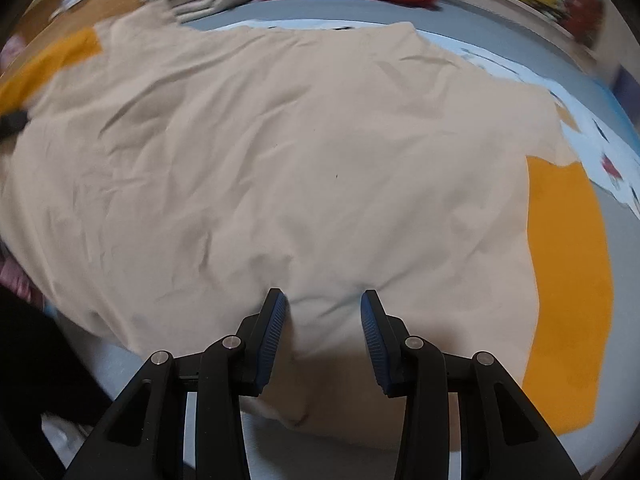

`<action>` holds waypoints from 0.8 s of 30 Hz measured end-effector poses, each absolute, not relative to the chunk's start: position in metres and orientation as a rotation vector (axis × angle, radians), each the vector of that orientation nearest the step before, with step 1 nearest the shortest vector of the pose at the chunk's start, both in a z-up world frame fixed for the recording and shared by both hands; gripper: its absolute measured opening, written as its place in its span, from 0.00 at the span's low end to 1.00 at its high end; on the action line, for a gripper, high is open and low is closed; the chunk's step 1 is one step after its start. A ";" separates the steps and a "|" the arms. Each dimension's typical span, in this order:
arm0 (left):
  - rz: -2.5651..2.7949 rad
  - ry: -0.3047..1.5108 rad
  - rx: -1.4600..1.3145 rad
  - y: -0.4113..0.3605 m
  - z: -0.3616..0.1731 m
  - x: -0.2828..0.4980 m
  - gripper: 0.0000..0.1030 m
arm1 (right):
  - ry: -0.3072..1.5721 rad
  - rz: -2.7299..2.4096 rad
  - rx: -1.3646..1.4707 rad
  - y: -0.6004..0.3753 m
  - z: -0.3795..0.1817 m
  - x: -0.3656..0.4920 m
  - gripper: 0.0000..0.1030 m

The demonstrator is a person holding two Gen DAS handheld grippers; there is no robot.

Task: Fold large clothes
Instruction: 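Grasp the yellow side of the folded jacket with the left tool and lift it over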

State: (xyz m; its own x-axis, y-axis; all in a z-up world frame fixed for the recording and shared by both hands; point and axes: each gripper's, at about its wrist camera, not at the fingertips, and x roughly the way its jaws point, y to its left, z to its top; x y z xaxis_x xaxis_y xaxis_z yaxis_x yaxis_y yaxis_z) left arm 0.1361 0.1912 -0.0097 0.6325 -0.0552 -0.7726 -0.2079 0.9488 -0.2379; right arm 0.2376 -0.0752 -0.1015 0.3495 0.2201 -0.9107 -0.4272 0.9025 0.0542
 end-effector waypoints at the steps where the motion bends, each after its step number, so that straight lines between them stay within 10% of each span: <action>1: 0.085 0.879 -0.292 0.186 -0.012 0.135 0.11 | 1.134 0.425 -0.195 -0.078 -0.095 0.236 0.40; 7: 0.051 0.834 -0.215 0.148 -0.004 0.140 0.10 | 0.932 0.344 -0.136 -0.140 -0.008 0.241 0.41; 13: -0.044 0.809 -0.135 0.087 0.004 0.151 0.09 | 0.783 0.254 -0.162 -0.222 0.061 0.240 0.92; 24: -0.228 0.833 0.031 -0.038 -0.010 0.173 0.08 | 0.822 0.030 -0.022 -0.322 0.042 0.228 0.85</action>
State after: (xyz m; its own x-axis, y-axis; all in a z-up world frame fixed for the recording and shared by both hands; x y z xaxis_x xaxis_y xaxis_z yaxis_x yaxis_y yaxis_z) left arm 0.1726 -0.0377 -0.0095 0.6495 -0.1889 -0.7365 0.2131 0.9750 -0.0622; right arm 0.2275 -0.3223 0.0420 0.6801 0.0178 -0.7329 -0.0350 0.9994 -0.0082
